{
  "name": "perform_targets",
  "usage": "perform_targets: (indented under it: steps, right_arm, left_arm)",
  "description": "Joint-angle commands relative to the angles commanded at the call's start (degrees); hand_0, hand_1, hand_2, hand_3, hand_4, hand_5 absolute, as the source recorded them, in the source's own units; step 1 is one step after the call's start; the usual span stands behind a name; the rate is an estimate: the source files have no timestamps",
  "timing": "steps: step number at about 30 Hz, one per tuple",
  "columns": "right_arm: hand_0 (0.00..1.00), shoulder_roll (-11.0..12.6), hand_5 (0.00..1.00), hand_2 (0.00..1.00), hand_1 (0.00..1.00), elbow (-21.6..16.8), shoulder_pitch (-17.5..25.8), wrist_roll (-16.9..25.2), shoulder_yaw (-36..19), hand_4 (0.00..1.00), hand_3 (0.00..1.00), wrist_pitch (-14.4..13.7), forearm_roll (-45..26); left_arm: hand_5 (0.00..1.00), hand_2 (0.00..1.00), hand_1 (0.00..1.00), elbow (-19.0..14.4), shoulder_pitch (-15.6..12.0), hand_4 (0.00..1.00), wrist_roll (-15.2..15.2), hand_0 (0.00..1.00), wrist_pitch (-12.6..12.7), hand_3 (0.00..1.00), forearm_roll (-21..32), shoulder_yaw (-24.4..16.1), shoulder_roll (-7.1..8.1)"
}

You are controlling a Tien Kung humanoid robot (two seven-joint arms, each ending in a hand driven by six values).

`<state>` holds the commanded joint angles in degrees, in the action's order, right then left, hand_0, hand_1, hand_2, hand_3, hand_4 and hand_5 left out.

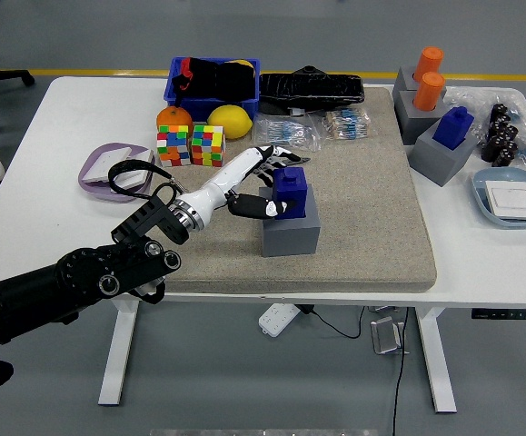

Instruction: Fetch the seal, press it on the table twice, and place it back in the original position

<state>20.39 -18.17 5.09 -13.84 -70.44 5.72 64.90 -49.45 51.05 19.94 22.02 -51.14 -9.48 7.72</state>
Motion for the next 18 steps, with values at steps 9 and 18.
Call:
perform_targets:
  steps: [9, 18]
  right_arm:
    - [0.774, 0.1, 0.36, 0.694, 0.685, 0.0, 0.0, 0.0, -0.1, 0.709, 0.631, 0.0, 0.0]
    - [0.774, 0.0, 0.361, 0.694, 0.686, 0.0, 0.0, 0.0, 0.0, 0.711, 0.63, 0.1, 0.1]
  left_arm:
    - [0.002, 0.435, 0.434, -0.2, 0.0, 0.672, 0.0, 0.486, -0.1, 0.763, 0.2, 0.3, -0.23]
    - [0.002, 0.461, 0.45, -0.2, 0.0, 0.675, 0.1, 0.487, -0.2, 0.764, 0.3, 0.5, -0.32]
